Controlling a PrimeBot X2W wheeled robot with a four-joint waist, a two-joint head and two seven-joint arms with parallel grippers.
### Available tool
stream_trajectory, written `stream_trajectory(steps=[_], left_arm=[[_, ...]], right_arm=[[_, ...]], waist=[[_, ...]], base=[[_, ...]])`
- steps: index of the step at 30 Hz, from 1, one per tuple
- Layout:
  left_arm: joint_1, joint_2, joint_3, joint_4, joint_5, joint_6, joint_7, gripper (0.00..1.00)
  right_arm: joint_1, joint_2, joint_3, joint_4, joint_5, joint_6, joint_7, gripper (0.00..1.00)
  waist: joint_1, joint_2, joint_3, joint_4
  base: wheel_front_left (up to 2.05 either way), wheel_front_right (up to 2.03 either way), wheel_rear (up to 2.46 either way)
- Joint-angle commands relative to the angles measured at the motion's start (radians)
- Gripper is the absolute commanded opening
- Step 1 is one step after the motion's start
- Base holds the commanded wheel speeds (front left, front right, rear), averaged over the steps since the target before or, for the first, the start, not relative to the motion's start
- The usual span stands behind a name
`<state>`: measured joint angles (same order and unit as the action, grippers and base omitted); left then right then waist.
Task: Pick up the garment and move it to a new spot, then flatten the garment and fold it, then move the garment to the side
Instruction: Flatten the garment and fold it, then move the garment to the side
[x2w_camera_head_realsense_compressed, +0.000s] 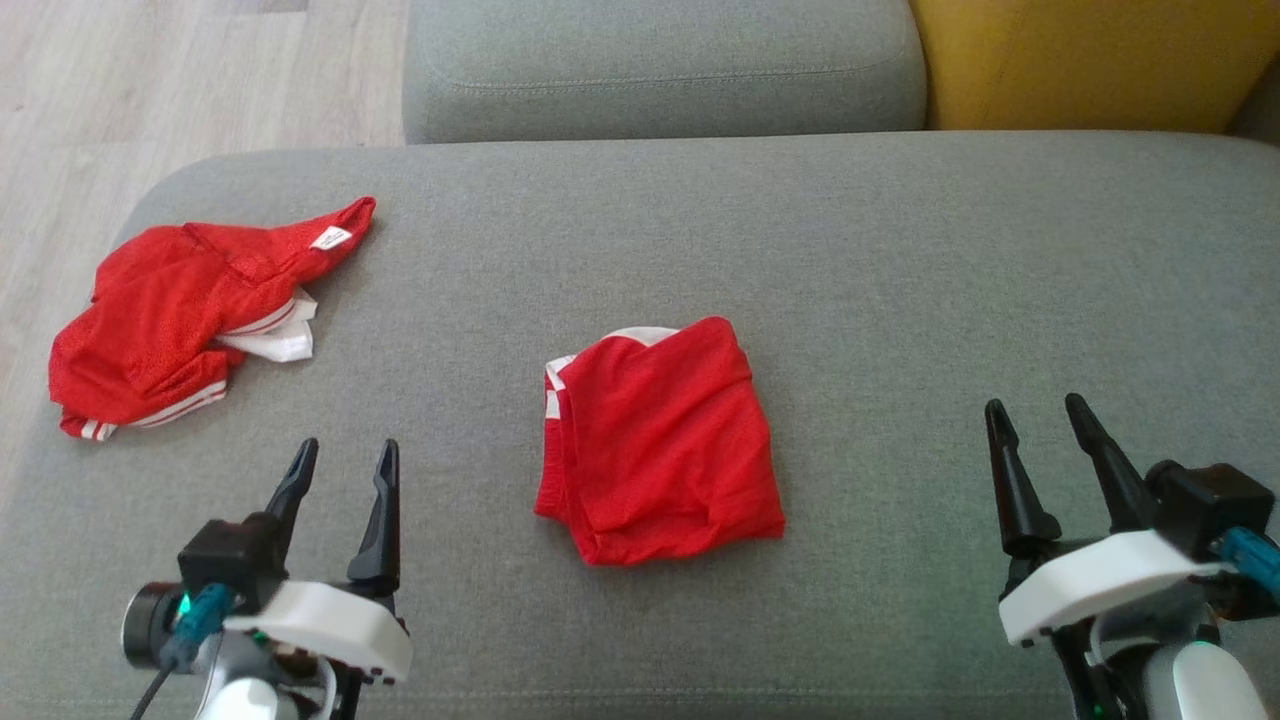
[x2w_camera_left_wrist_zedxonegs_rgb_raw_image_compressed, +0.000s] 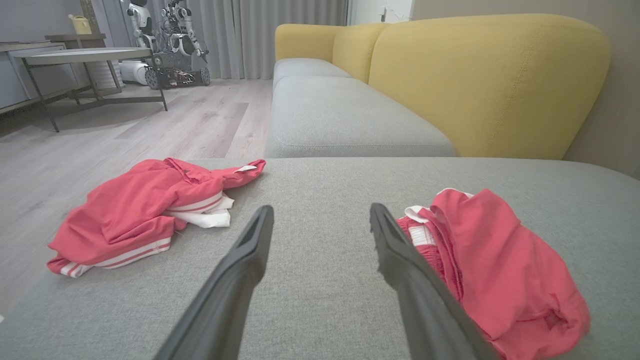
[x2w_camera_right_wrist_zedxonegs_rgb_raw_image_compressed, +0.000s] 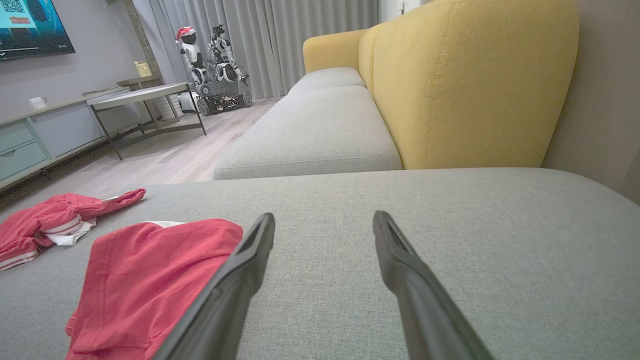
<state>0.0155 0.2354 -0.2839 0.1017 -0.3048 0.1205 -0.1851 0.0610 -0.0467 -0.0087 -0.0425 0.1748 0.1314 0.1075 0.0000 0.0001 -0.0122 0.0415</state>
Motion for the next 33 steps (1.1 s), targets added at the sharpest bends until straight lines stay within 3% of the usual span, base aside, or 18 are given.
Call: stream_trajectory(steps=[1,33], left_arm=[[-0.04,0.023,0.033,-0.037,-0.011,0.008,0.0,1.0],[-0.079,0.032,0.011,-0.056,-0.016,0.022,-0.002,1.0]], right_arm=[[-0.024,-0.004,0.018,-0.043,-0.006,-0.001,0.001,1.0],[-0.074,-0.004,0.046,0.007,0.003,-0.001,0.002,1.0]], waist=[[0.0,-0.0001,0.0,0.001],[0.0,-0.0001,0.045,0.017]], base=[[0.0,0.0,0.0],[0.0,0.0,0.0]])
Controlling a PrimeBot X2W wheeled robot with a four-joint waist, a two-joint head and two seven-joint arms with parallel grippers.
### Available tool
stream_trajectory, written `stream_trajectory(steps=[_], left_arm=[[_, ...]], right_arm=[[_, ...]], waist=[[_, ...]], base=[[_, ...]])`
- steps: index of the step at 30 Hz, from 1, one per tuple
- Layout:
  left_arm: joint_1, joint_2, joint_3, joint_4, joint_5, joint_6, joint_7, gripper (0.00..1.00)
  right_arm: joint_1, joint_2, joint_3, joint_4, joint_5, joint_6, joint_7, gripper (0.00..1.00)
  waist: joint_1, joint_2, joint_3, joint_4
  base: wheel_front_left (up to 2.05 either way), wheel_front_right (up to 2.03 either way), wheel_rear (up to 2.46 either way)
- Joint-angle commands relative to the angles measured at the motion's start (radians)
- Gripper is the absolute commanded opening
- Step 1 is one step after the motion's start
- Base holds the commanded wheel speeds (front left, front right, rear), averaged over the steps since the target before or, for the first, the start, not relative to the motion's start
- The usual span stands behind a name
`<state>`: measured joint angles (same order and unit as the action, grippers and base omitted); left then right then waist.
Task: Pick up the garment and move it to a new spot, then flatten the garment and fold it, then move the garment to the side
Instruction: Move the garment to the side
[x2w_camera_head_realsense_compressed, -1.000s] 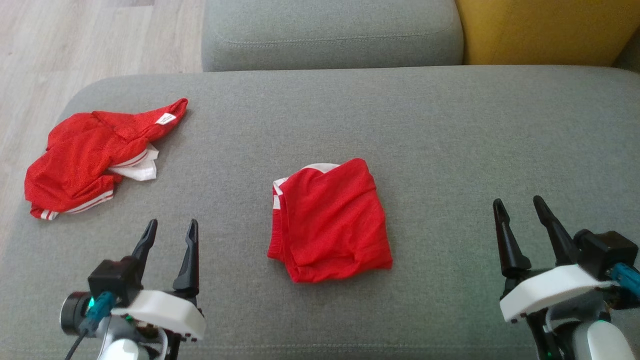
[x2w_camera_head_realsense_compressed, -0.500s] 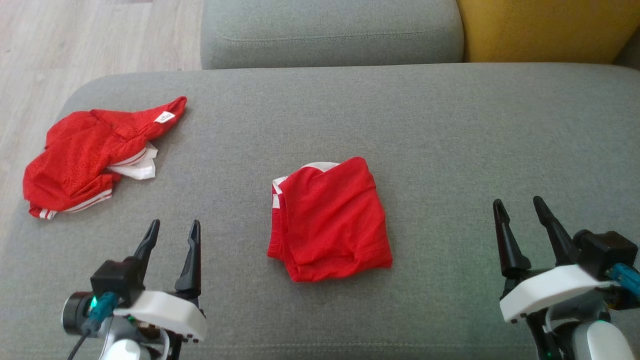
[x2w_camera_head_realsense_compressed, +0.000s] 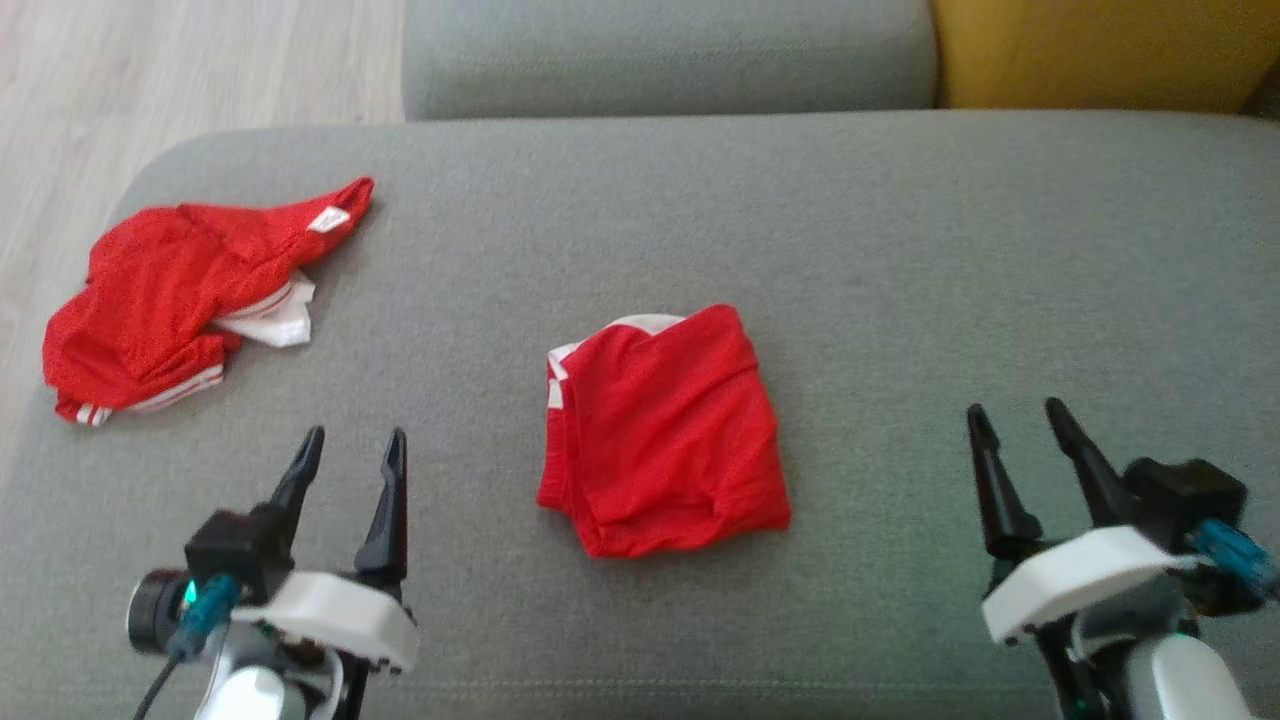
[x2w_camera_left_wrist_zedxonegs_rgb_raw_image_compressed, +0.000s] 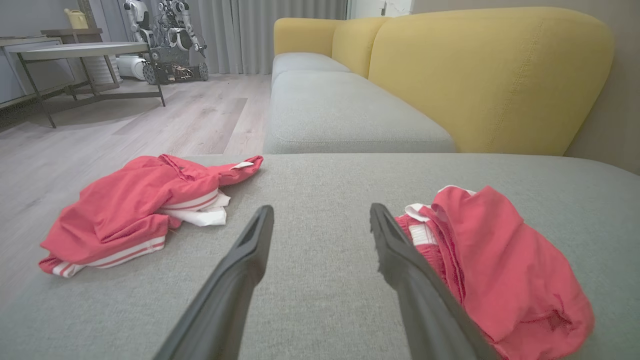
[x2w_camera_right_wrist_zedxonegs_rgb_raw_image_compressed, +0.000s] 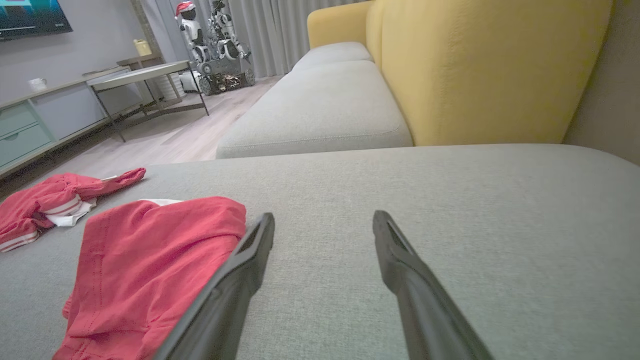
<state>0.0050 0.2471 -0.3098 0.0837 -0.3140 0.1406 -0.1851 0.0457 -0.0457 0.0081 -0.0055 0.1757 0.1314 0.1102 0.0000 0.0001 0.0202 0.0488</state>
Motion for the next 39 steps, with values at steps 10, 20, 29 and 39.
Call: stream_trajectory(steps=[10,20,29,39], left_arm=[[-0.172,-0.012,0.006,-0.03,-0.002,-0.025,-0.032,1.0],[-0.212,-0.031,-0.001,0.022,-0.003,-0.04,-0.061,1.0],[-0.214,-0.034,0.012,0.028,-0.003,-0.037,-0.071,1.0],[-0.213,-0.029,0.016,-0.022,0.004,-0.036,-0.074,1.0]], right_arm=[[-0.238,-0.005,0.179,0.222,0.057,-0.001,0.004,1.0],[-0.366,-0.005,0.284,0.526,0.136,-0.001,0.026,0.36],[-0.435,-0.005,0.344,0.606,0.2,-0.001,-0.003,0.0],[-0.454,-0.078,0.31,0.58,0.16,-0.001,0.006,0.0]], waist=[[0.0,-0.0001,0.131,0.09],[0.0,-0.0001,0.161,0.12],[0.0,-0.0001,0.167,0.063],[0.0,-0.0001,0.197,-0.08]], base=[[0.0,0.0,0.0],[0.0,0.0,0.0],[0.0,0.0,0.0],[0.0,0.0,0.0]])
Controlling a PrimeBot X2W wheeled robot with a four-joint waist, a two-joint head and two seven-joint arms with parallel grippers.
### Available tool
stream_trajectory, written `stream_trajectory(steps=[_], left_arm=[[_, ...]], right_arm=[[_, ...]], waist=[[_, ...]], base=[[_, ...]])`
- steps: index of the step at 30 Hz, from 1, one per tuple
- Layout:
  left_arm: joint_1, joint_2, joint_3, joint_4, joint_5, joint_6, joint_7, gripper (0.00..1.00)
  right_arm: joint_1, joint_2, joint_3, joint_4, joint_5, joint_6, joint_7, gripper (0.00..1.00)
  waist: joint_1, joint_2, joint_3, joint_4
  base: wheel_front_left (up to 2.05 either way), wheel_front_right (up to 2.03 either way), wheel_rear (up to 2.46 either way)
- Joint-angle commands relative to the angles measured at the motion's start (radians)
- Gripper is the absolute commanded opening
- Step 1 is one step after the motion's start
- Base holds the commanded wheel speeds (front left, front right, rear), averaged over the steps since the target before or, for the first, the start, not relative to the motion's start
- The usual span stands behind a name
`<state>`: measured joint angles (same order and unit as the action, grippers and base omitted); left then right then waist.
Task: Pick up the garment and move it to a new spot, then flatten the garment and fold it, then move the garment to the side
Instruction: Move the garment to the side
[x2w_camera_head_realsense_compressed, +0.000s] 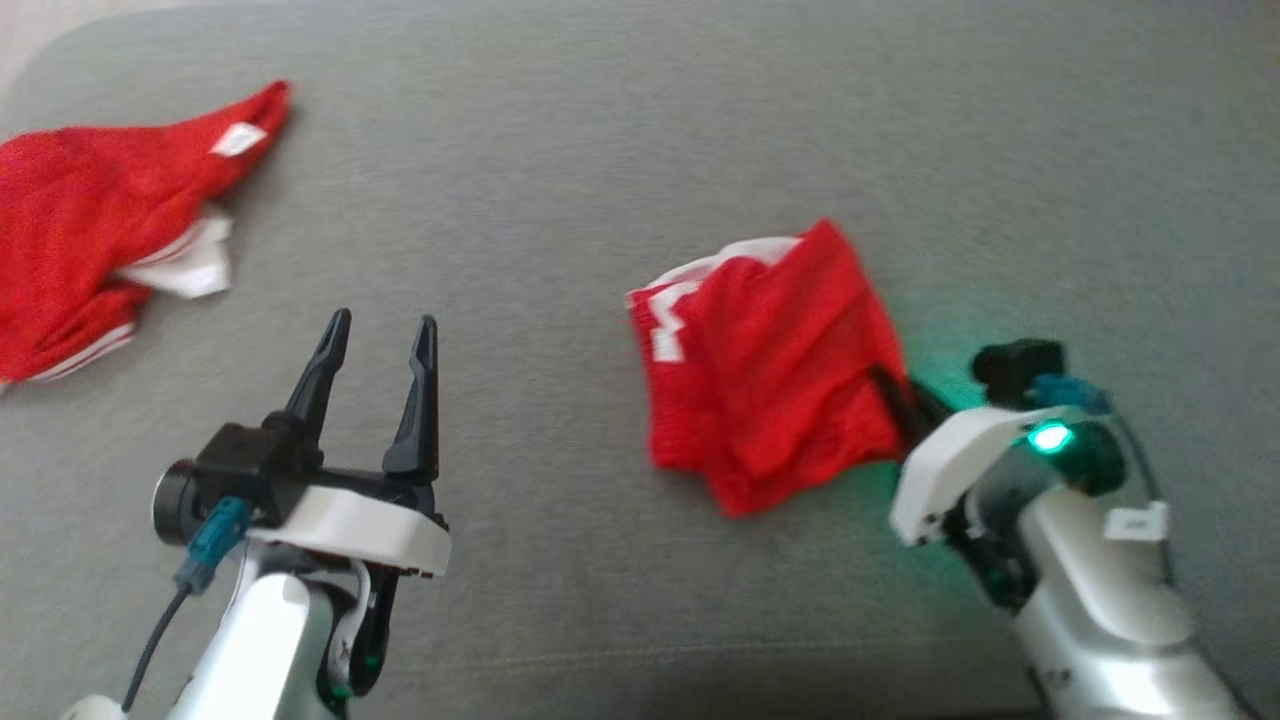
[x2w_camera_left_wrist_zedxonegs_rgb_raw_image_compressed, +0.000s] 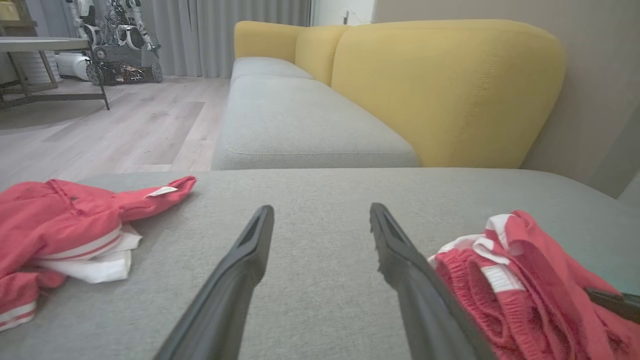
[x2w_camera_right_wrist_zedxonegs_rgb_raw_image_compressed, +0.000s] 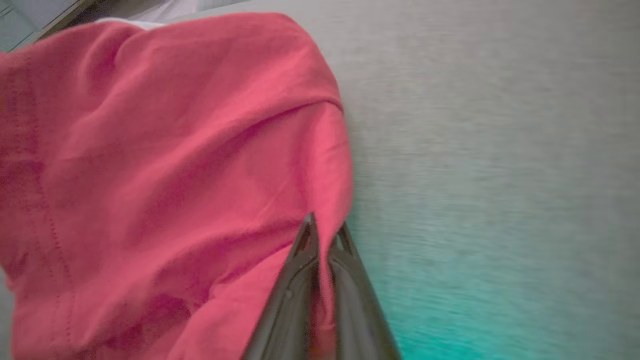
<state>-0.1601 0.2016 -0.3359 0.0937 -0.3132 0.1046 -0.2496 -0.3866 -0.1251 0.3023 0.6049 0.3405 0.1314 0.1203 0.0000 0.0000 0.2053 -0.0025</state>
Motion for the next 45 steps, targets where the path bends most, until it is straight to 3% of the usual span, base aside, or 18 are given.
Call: stream_trajectory(steps=[1,8,13,28,36,45], left_arm=[[-0.048,0.02,0.042,-0.039,0.004,0.0,-0.01,1.0],[-0.065,0.044,0.036,-0.084,0.02,0.002,0.011,1.0],[-0.095,0.061,0.027,-0.111,0.03,-0.005,0.033,1.0],[-0.152,0.092,0.014,-0.162,0.041,-0.016,0.067,1.0],[-0.154,0.099,0.014,-0.161,0.037,-0.013,0.063,1.0],[-0.161,0.107,0.009,-0.163,0.036,-0.01,0.071,1.0]], right_arm=[[-0.022,-0.01,0.006,-0.037,-0.006,-0.001,-0.003,0.0],[-0.064,-0.111,-0.1,-0.074,-0.017,-0.001,0.007,0.0],[-0.134,-0.148,-0.216,-0.049,-0.015,-0.001,-0.022,0.0],[-0.377,-0.161,-0.46,0.128,-0.005,-0.001,-0.134,0.0],[-0.419,-0.176,-0.537,0.218,-0.01,-0.001,-0.189,0.0],[-0.442,-0.167,-0.542,0.26,-0.012,-0.001,-0.218,0.0]], waist=[[0.0,0.0,0.018,-0.048],[0.0,0.0,0.066,-0.17],[0.0,0.0,0.105,-0.217],[0.0,0.0,0.218,-0.211],[0.0,0.0,0.238,-0.209],[0.0,0.0,0.248,-0.229]], base=[[0.0,0.0,0.0],[0.0,0.0,0.0],[0.0,0.0,0.0],[0.0,0.0,0.0],[0.0,0.0,0.0],[0.0,0.0,0.0]])
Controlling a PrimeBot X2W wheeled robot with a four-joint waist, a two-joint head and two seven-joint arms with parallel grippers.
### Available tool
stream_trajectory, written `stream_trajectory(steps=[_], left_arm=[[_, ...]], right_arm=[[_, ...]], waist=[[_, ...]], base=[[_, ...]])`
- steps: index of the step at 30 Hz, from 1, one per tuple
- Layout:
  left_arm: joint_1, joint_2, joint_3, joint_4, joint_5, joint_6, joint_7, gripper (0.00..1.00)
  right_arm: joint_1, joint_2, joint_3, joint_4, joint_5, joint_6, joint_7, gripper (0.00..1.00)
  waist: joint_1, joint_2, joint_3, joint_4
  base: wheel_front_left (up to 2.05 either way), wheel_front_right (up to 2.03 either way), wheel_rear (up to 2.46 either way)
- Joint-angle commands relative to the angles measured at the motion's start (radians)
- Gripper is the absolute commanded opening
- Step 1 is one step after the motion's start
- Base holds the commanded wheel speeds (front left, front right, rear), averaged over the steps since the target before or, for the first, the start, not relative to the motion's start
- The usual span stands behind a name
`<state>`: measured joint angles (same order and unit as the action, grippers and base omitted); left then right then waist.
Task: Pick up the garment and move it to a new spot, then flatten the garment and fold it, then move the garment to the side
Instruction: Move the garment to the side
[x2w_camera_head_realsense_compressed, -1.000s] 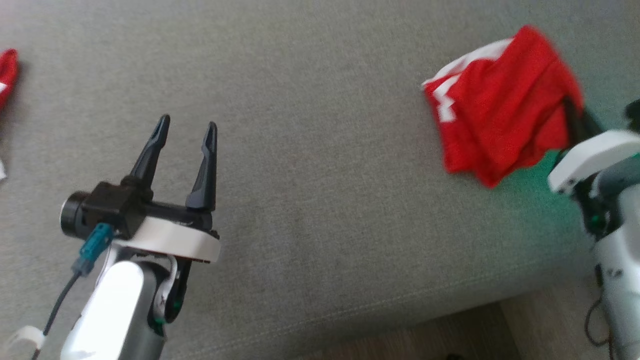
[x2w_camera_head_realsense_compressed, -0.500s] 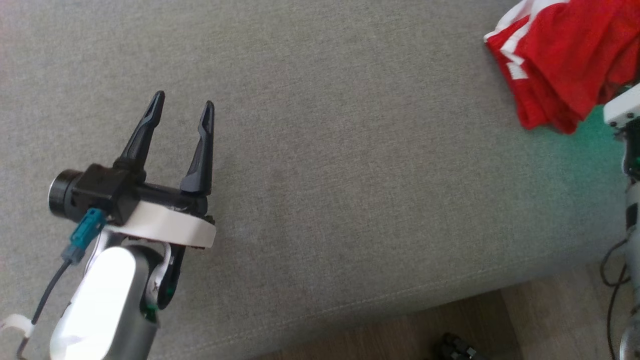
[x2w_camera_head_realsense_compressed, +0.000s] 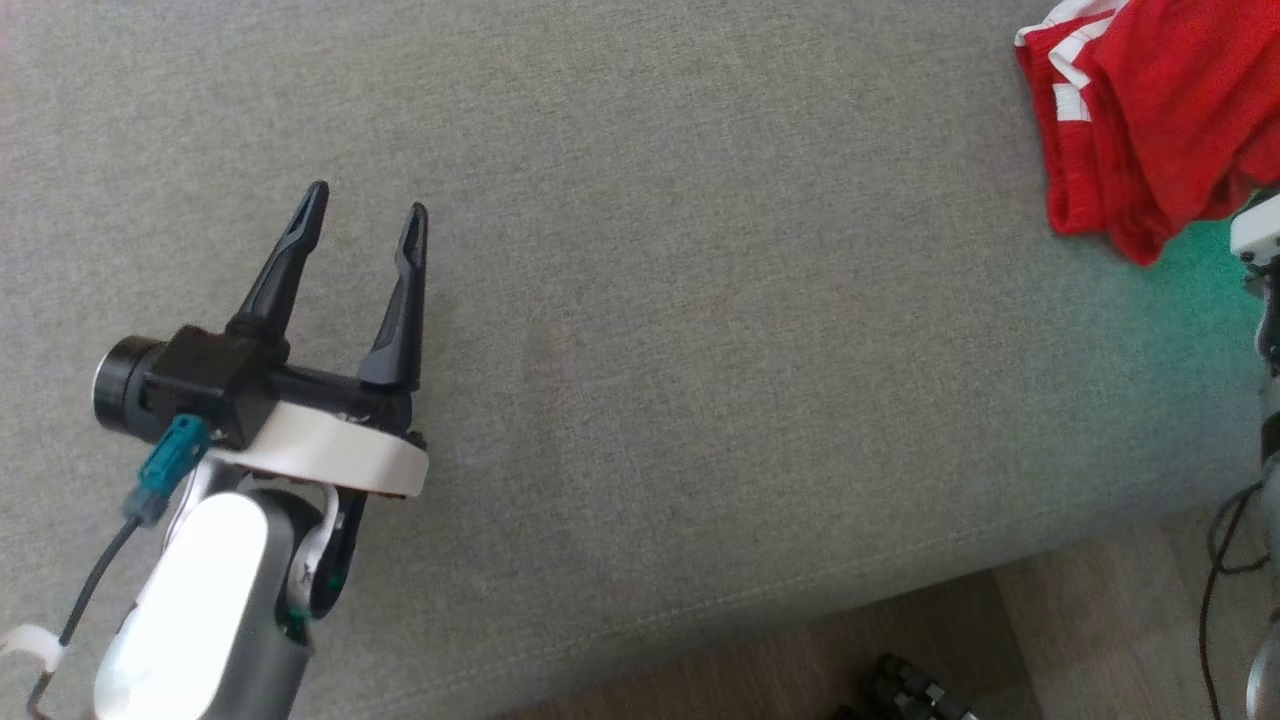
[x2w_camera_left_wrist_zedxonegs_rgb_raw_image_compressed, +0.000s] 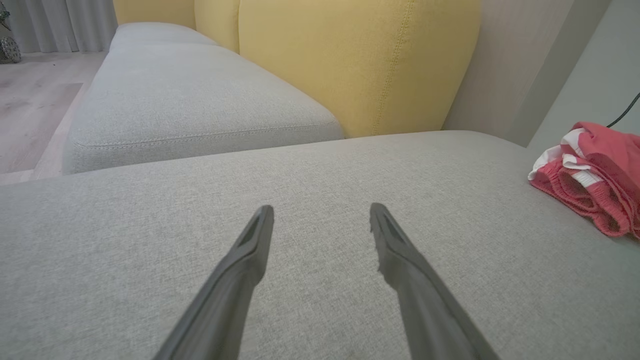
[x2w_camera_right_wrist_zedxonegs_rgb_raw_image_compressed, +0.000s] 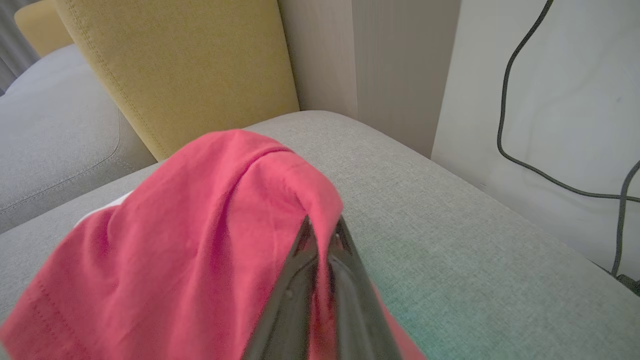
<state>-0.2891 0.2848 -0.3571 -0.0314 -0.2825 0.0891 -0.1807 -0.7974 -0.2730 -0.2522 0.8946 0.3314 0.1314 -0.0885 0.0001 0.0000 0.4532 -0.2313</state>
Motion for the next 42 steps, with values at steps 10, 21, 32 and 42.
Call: stream_trajectory(steps=[10,21,32,42], left_arm=[[-0.034,0.026,0.024,-0.03,-0.003,0.006,0.0,1.0],[0.027,0.013,0.035,0.013,-0.034,0.029,-0.025,1.0],[0.099,0.007,0.068,0.049,-0.071,0.057,-0.048,1.0],[0.189,0.015,0.092,0.077,-0.095,0.076,-0.06,1.0]], right_arm=[[-0.034,0.004,0.012,-0.01,-0.038,-0.001,-0.044,1.0],[0.15,0.113,0.094,-0.236,-0.15,-0.001,-0.116,1.0],[0.441,0.218,0.238,-0.629,-0.172,-0.001,-0.053,1.0],[0.588,0.222,0.313,-0.765,-0.156,-0.001,0.009,1.0]], waist=[[-0.0001,0.0,-0.011,0.002],[-0.0001,0.0,-0.117,0.016],[-0.0001,0.0,-0.224,0.107],[-0.0001,0.0,-0.329,0.19]], base=[[0.0,0.0,0.0],[0.0,0.0,0.0],[0.0,0.0,0.0],[0.0,0.0,0.0]])
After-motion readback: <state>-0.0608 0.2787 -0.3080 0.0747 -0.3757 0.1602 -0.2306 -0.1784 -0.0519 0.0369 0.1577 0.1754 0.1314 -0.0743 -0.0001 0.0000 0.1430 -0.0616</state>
